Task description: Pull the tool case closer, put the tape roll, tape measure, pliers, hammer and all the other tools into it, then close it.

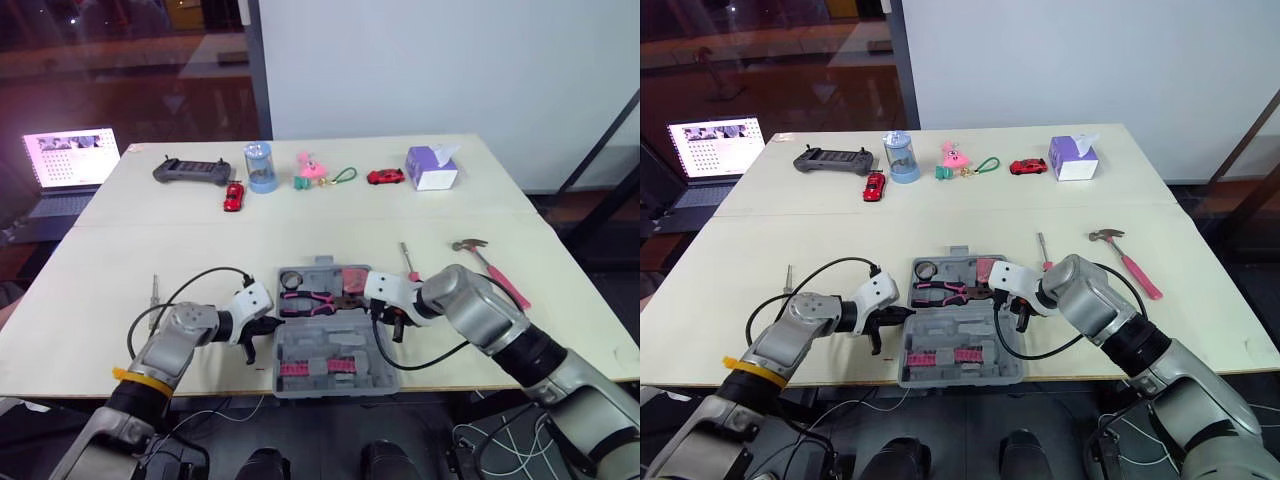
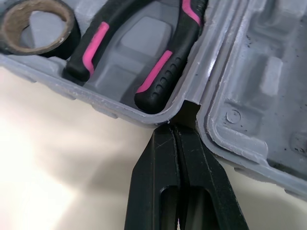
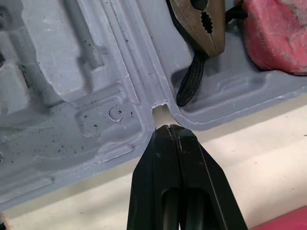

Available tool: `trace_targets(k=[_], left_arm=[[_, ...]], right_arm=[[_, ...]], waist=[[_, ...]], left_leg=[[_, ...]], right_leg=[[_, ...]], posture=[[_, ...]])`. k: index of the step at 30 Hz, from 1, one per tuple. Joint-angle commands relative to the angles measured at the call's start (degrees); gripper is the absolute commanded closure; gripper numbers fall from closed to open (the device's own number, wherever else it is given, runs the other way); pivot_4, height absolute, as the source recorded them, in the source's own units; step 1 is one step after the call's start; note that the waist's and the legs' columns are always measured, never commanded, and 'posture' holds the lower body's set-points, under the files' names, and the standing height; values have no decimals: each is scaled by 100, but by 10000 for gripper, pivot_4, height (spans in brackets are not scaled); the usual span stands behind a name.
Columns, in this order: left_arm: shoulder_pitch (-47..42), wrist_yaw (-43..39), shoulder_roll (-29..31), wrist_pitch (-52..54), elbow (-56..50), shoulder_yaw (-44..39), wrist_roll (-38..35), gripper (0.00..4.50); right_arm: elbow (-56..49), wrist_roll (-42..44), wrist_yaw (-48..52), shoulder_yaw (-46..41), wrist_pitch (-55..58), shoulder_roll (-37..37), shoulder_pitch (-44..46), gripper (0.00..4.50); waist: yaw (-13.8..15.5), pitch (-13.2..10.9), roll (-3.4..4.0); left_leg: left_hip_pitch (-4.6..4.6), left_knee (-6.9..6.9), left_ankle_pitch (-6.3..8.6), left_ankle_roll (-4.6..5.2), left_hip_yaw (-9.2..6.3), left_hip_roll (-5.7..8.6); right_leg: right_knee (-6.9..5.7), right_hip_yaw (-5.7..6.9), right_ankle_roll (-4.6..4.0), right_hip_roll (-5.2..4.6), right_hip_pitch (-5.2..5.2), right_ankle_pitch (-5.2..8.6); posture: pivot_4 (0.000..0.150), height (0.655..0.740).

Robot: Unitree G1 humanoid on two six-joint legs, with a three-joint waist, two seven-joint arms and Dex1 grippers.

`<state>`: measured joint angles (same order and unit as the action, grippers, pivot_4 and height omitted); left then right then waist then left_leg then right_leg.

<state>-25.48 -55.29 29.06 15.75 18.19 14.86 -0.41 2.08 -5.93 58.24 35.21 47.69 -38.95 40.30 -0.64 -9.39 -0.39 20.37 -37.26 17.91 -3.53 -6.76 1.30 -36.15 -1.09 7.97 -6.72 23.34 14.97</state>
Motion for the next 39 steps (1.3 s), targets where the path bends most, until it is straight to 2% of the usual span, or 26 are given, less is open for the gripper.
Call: trace_targets(k=[1,8,16,39], left_arm=[[-350,119,-118,-254,713,93,217,44502],[-812,168,-219,-664,1627,3,264,44502],[-891,217,-250,-764,1886,-124,279,44502],[-92,14,452,-418,1020,-435,140,44502]], right_arm=[[261,-3,-69,-127,-256,357,265,45000],[1645,-183,-354,-258,-764,1014,644,45000],[2463,-395,-425,-395,-1146,1428,922,45000],[1902,-621,-292,-412,-782,1902,628,45000]], waist=[[-16,1,0],[-72,12,-8],[-109,14,-6],[-389,15,-5]], left_leg=[[-1,0,-1,-1,0,0],[-15,2,-8,-10,0,-2],[-13,4,-23,-36,-2,-2],[-2,21,-30,-50,-6,-5]], right_leg=[[0,0,-1,0,0,-1],[-7,-1,-7,4,-3,-6],[-9,-1,-6,5,-2,-8],[-11,-9,-7,13,30,-7]], posture=[[1500,7400],[1500,7400],[1500,7400],[1500,7400]])
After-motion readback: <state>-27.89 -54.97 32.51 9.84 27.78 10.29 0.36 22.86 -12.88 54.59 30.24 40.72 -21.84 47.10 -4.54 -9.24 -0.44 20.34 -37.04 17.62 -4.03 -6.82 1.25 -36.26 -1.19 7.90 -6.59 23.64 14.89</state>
